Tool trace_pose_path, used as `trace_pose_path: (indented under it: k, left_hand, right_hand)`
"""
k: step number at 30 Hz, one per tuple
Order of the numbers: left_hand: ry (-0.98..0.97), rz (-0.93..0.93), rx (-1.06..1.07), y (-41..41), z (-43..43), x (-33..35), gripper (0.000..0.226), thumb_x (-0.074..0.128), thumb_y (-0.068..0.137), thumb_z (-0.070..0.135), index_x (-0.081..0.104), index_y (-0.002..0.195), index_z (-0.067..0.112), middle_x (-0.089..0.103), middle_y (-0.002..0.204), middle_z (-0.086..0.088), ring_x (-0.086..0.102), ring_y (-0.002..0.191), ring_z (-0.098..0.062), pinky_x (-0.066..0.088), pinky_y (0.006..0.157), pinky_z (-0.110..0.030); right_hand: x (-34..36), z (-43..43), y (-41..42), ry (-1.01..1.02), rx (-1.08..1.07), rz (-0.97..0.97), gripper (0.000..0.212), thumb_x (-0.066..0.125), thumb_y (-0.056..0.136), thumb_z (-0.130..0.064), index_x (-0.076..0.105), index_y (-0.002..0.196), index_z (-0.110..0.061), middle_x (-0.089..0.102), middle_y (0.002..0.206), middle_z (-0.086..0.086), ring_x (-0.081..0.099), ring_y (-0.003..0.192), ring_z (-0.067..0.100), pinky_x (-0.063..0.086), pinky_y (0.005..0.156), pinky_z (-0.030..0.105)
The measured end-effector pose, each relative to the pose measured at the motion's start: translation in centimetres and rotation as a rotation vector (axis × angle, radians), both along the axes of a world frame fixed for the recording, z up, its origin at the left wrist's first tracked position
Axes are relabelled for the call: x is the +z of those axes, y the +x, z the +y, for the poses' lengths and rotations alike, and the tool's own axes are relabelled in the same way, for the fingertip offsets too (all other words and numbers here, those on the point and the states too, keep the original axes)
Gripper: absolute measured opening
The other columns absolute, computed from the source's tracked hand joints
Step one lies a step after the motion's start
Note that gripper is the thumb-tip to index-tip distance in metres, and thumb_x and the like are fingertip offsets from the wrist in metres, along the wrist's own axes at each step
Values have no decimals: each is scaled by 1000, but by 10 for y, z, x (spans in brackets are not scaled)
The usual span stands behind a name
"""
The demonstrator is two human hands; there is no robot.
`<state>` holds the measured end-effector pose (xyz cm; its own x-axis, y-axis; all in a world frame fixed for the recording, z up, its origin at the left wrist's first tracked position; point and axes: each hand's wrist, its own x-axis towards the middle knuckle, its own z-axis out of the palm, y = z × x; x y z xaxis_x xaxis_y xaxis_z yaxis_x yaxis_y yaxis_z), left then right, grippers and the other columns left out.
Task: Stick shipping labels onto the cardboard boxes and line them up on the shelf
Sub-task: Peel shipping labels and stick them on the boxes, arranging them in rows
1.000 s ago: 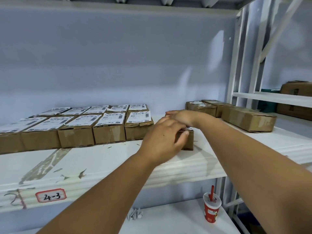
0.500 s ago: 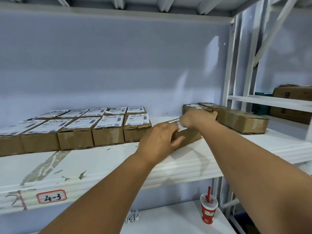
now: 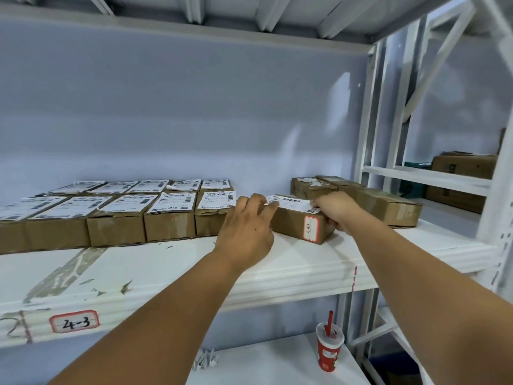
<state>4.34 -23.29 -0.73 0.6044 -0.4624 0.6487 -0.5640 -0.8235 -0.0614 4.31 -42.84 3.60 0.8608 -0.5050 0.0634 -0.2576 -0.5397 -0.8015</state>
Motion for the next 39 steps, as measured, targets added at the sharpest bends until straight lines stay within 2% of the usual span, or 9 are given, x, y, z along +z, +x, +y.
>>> trace_pose_path:
  k: [8, 10, 12, 15, 18, 20, 24, 29, 39]
  left_hand:
    - [-113, 231, -270, 6, -2, -4, 53, 48, 93, 43, 35, 142, 30, 42, 136, 3, 41, 124, -13, 35, 103, -28]
    - [-151, 264, -275, 5, -3, -4, 59, 51, 92, 42, 29, 145, 29, 39, 136, 1, 41, 123, -13, 36, 102, -29]
    - [-180, 218, -246, 9, -4, -5, 57, 54, 92, 29, 32, 144, 23, 38, 135, -4, 47, 118, -19, 41, 99, -36]
    - [-11, 140, -105, 16, -7, -4, 33, 45, 91, 17, 56, 122, 11, 43, 128, -6, 54, 110, -27, 47, 91, -39]
    - [97, 23, -20, 20, -10, 3, 30, 41, 91, 21, 61, 112, 11, 52, 121, -5, 47, 113, -25, 43, 91, -34]
    - [152, -101, 16, 25, -11, 14, 31, 40, 92, 24, 61, 112, 13, 55, 119, -3, 45, 113, -24, 35, 91, -34]
    - [120, -132, 128, 44, -4, 40, 30, 39, 92, 25, 61, 111, 15, 58, 116, -2, 49, 109, -24, 35, 89, -34]
    - [-20, 161, 248, 65, 13, 54, 38, 39, 93, 47, 60, 108, 19, 63, 108, -6, 58, 101, -29, 43, 76, -33]
    - [-92, 190, 104, 69, 36, 39, 32, 46, 90, 51, 68, 90, 27, 67, 89, 2, 59, 91, -19, 40, 67, -27]
  right_hand:
    - [-6, 28, -6, 618, 96, -181, 10, 49, 94, -8, 50, 84, -9, 57, 73, 7, 59, 47, 15, 46, 38, 18]
    - [-7, 34, -7, 712, 183, -207, 6, 49, 94, -4, 50, 93, -10, 57, 80, 9, 62, 59, 20, 54, 47, 22]
    - [-12, 38, -6, 735, 262, -209, 27, 53, 91, 1, 48, 111, -16, 58, 88, 10, 60, 66, 22, 58, 62, 31]
    - [-21, 41, 3, 170, 288, -184, 55, 57, 84, -1, 47, 133, -26, 62, 102, 9, 57, 72, 22, 51, 68, 33]
    - [-25, 40, 22, -500, 209, -211, 48, 54, 86, -14, 54, 131, -30, 55, 129, 5, 50, 117, 27, 38, 97, 30]
    - [-23, 38, 35, -698, 195, -253, 41, 51, 87, -14, 62, 123, -30, 57, 124, 7, 48, 119, 28, 36, 97, 29]
    - [-14, 40, 60, -809, 197, -166, 29, 52, 85, -10, 70, 105, -22, 65, 104, 10, 59, 100, 31, 40, 69, 27]
    - [-4, 55, 94, -822, 142, -95, 29, 57, 87, -14, 61, 116, -16, 59, 115, 12, 56, 109, 31, 47, 82, 30]
    - [-7, 82, 147, -760, 179, -90, 30, 57, 82, -10, 62, 111, -12, 61, 116, 13, 58, 106, 30, 43, 77, 26]
